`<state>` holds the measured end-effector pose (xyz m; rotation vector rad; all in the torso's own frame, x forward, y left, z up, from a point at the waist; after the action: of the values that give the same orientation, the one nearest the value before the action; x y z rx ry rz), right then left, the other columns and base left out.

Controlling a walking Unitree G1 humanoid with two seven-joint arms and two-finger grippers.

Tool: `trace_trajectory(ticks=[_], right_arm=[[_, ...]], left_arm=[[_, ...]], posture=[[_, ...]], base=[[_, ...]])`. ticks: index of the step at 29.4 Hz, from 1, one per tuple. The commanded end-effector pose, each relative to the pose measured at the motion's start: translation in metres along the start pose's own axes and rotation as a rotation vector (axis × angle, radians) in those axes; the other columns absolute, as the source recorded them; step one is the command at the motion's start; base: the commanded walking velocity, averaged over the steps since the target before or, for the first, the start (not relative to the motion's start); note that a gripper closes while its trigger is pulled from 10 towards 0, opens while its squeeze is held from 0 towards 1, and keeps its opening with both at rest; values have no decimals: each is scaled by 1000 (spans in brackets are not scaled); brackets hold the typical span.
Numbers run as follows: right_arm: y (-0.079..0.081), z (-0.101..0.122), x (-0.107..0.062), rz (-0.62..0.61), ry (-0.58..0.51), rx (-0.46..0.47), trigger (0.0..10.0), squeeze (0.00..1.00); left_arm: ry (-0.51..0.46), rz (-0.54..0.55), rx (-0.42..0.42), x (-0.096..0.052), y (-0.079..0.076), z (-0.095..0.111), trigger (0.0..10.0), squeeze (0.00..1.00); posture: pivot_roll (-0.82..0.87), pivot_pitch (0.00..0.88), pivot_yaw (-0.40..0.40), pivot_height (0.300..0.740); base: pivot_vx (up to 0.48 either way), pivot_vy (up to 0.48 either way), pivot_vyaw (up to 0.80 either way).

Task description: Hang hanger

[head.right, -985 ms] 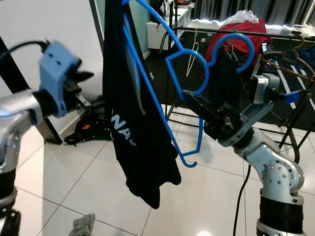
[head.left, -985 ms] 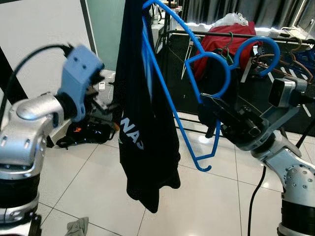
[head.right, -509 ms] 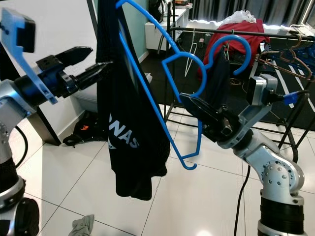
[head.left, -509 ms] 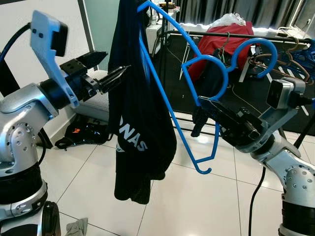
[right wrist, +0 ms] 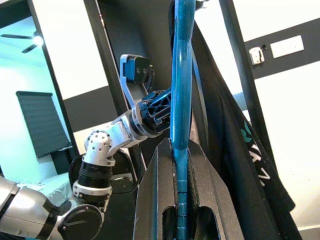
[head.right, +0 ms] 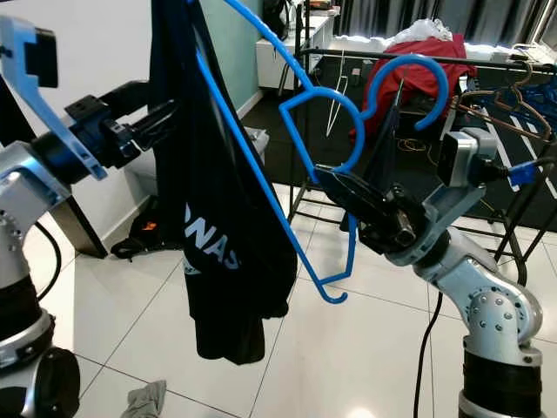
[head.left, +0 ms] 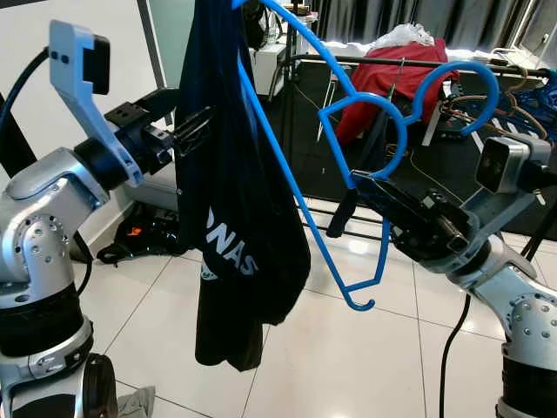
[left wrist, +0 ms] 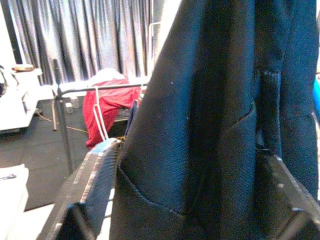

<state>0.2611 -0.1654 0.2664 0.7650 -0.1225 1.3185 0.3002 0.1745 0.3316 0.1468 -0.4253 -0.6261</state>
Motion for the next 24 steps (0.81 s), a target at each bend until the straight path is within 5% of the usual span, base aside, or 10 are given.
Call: trace_trajectory(ticks=[1, 24], right_arm=[[8, 2, 4, 45, 10, -20, 10000, 0], [4, 11, -14, -81, 63, -95, 10000, 0]], left_arm=[[-18, -18, -28, 1, -3, -1, 0, 0], [-55, 30, -3, -6, 12, 13, 0, 0]], posture=[[5, 0, 6, 740], [-3, 0, 5, 740]], base=[[0, 0, 0], [0, 0, 0]])
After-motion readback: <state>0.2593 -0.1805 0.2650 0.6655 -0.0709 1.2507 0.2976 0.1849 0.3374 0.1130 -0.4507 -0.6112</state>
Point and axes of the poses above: a point about 5 cm out from each wrist's last joint towards the gripper, its own x axis pointing out of the wrist towards the gripper, its own z axis along the axis of the wrist's last joint, y = z × x, the point moved 1 cm from there along x, pointing out of the wrist towards the gripper, and after that the axes turned 15 degrees about x, right-handed, at the moved point
